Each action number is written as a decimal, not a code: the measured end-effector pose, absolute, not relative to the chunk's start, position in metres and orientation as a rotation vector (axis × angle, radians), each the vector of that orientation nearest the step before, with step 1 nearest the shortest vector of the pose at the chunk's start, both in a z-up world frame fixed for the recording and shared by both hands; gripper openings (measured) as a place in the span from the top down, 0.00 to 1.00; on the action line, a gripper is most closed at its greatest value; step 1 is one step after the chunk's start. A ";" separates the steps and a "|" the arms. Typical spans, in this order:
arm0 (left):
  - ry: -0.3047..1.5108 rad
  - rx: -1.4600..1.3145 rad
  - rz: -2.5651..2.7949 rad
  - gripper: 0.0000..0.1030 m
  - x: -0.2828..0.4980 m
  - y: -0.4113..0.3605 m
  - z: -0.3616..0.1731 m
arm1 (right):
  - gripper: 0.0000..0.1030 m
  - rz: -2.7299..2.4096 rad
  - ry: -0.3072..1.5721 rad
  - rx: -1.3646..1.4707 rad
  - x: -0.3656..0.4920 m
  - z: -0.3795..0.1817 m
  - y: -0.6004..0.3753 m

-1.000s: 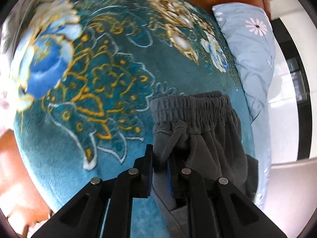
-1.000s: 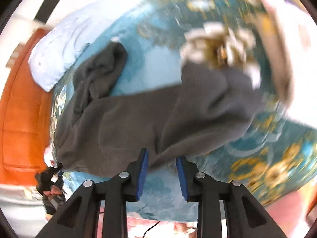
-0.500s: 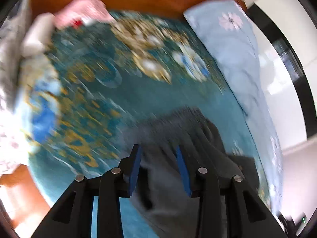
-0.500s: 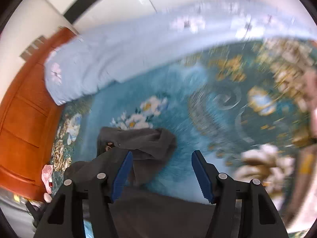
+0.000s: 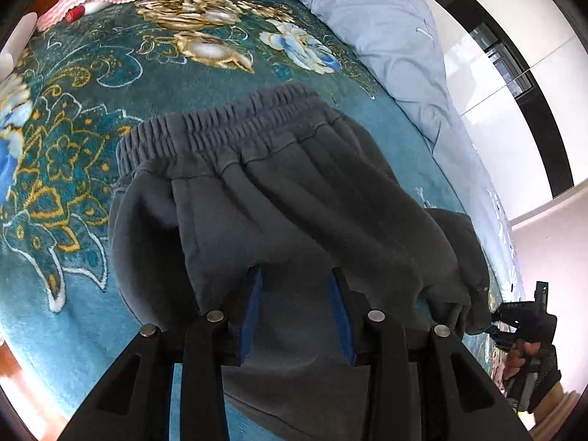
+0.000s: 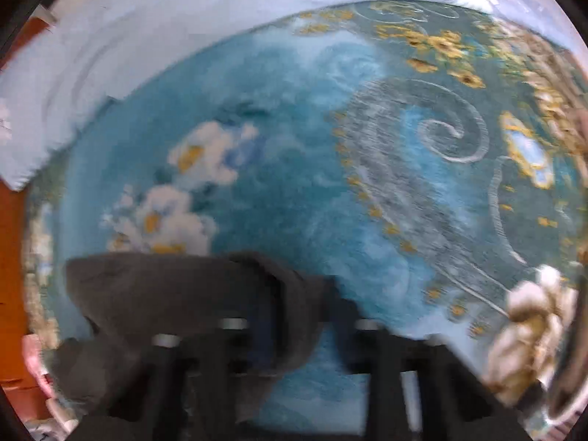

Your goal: Fold clothes

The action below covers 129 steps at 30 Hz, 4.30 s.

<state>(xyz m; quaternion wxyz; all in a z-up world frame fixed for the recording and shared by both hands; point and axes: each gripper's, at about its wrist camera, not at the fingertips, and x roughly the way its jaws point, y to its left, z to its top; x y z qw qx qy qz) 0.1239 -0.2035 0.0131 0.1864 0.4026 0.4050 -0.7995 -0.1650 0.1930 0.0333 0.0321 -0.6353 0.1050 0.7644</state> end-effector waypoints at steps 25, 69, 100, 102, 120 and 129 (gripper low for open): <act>1.207 1.067 -2.358 0.58 0.118 -0.212 0.037 | 0.59 2.286 0.698 -1.420 0.001 0.075 0.390; 1.280 1.095 -2.336 0.55 0.124 -0.229 0.010 | 0.90 2.805 -0.549 -1.592 -0.134 0.093 0.112; 1.265 1.097 -2.063 0.55 0.146 -0.242 -0.009 | 0.41 2.248 1.056 -1.477 -0.073 0.033 0.491; 1.263 1.102 -2.058 0.55 0.146 -0.239 -0.010 | 0.43 2.258 1.044 -1.532 -0.089 0.029 0.484; 1.276 1.112 -2.059 0.55 0.143 -0.242 -0.014 | 0.61 2.467 0.547 -1.520 -0.089 0.099 0.462; 1.311 1.083 -2.084 0.55 0.150 -0.241 -0.016 | 0.48 2.646 0.461 -1.640 0.024 0.136 0.451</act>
